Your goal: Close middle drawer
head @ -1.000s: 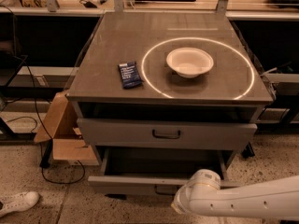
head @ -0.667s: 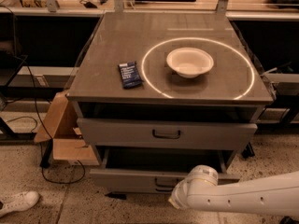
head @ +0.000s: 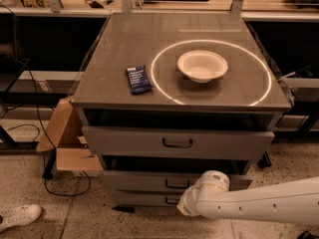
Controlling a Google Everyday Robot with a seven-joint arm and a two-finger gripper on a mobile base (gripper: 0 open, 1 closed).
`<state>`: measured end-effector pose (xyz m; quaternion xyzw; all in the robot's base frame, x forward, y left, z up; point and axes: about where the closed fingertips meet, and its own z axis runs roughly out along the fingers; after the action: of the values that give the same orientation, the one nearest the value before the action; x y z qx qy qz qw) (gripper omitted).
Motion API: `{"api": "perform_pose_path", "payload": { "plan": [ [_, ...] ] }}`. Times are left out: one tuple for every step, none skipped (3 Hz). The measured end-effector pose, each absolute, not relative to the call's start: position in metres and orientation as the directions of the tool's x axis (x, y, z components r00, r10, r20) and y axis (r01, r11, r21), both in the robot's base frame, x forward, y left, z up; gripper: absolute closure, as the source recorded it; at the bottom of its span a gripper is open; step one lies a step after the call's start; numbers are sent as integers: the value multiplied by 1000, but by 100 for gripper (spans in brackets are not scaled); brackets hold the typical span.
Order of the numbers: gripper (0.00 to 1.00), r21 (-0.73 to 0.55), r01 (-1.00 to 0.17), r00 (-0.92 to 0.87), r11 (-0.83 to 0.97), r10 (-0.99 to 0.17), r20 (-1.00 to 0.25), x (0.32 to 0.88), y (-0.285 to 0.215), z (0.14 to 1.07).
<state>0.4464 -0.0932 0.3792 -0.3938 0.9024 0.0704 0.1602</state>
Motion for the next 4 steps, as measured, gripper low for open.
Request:
{"api": "perform_pose_path", "payload": {
  "plan": [
    [100,-18,-724,-640,689,-682,-353,466,-91,378],
    [100,-29,-718,-641,695,-677,-362,476,-90,377],
    [100,-51,-710,-638,703,-672,-376,500,-86,373],
    [100,-56,-707,-638,705,-669,-381,501,-85,372]
  ]
}}
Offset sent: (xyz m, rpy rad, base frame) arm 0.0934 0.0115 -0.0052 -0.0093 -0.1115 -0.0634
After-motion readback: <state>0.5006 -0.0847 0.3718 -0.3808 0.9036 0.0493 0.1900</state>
